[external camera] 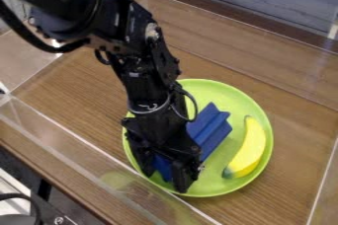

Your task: Remove the blue object from inside the green plate and put it on the table

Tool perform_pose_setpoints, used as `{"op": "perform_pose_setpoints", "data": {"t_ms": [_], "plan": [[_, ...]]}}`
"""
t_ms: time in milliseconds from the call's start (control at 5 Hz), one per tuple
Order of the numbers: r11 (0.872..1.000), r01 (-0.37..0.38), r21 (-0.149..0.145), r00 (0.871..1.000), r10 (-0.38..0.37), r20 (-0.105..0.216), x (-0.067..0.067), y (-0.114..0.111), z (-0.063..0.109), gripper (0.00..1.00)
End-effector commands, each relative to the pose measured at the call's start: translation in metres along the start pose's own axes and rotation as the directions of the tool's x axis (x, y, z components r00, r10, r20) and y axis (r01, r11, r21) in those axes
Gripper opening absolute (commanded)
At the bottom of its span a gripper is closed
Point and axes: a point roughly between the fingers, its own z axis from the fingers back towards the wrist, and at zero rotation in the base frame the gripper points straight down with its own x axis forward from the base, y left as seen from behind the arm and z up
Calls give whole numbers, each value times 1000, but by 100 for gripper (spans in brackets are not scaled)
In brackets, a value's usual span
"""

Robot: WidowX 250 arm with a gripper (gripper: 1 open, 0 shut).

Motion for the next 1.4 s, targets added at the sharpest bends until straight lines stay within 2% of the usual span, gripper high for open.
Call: {"op": "perform_pose_setpoints", "data": {"t_ms": [0, 200, 600, 1000, 1200], "plan": [[999, -32, 1, 999, 32, 20, 10, 3, -3, 0], [998, -57, 2, 998, 57, 26, 17, 5, -6, 0], [1000, 7, 9, 1000, -8, 17, 20, -6, 0, 0], [998, -69, 11, 997, 69, 40, 26, -17, -6, 0], [999, -50, 13, 998, 49, 38, 28, -16, -7, 0]]}}
